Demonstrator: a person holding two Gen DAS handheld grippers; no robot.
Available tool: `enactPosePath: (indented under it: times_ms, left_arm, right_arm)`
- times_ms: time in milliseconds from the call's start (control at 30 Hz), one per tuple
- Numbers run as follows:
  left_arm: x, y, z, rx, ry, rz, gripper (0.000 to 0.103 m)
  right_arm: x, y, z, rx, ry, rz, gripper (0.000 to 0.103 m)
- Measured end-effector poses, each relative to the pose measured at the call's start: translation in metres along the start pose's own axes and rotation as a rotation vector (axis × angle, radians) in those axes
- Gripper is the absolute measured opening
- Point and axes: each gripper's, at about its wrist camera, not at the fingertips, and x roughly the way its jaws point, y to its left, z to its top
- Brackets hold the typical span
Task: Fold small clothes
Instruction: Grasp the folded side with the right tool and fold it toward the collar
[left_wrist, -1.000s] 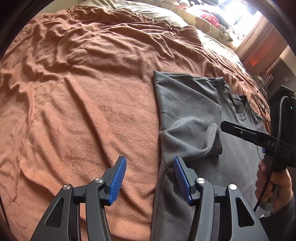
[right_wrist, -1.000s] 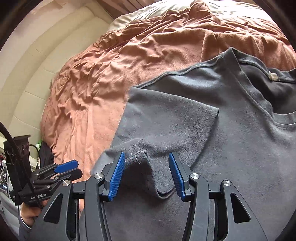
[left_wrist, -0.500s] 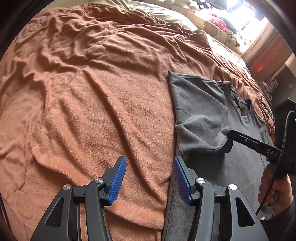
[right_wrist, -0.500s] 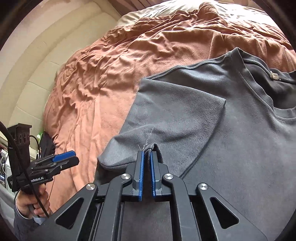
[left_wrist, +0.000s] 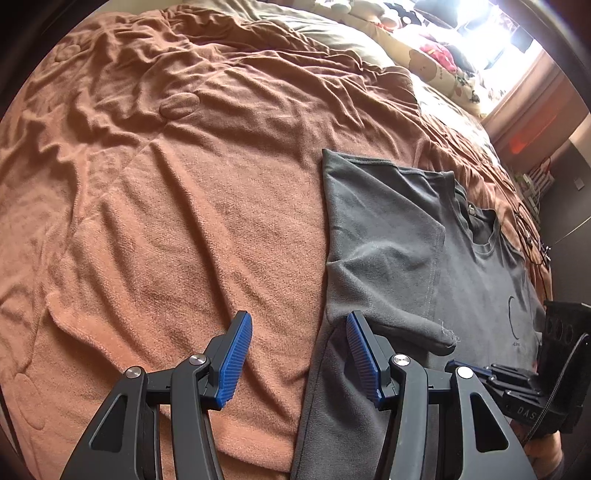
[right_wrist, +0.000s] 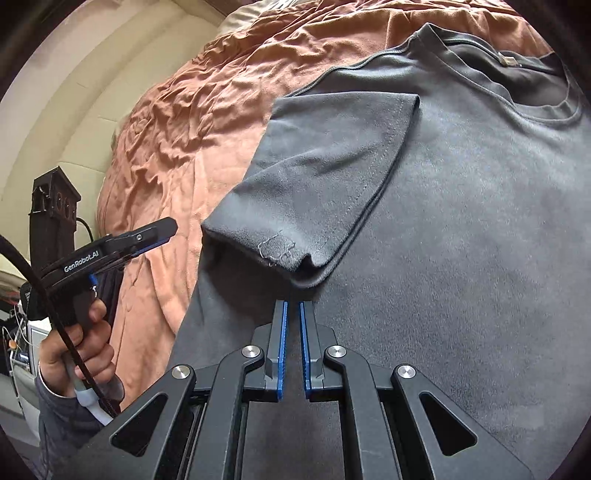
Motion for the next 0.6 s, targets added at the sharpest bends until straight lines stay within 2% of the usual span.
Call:
enactPosePath:
  times_ms: [167, 267, 300, 333, 467, 600]
  left_arm:
    - [0.014, -0.010, 0.008, 0.007, 0.003, 0.011, 0.055]
    - [0.021, -0.015, 0.013, 0.013, 0.004, 0.015, 0.055]
    - [0.024, -0.016, 0.014, 0.016, 0.005, 0.020, 0.055]
    - [0.026, -0.018, 0.015, 0.021, 0.009, 0.022, 0.055]
    - [0.038, -0.023, 0.013, 0.046, 0.036, 0.035, 0.055]
    - [0.048, -0.025, 0.006, 0.063, 0.073, 0.046, 0.047]
  right_arm:
    - [-0.008, -0.022, 0.005, 0.141, -0.028, 0.086, 0.007]
    - [-0.014, -0.031, 0.006, 0.203, -0.071, 0.128, 0.031]
    - [-0.014, -0.033, 0.006, 0.219, -0.082, 0.138, 0.045]
    - [-0.013, -0.035, 0.006, 0.235, -0.086, 0.156, 0.050]
    - [0.007, -0.045, -0.001, 0.347, -0.056, 0.158, 0.050]
    - [0.024, -0.049, 0.000, 0.441, -0.032, 0.180, 0.050]
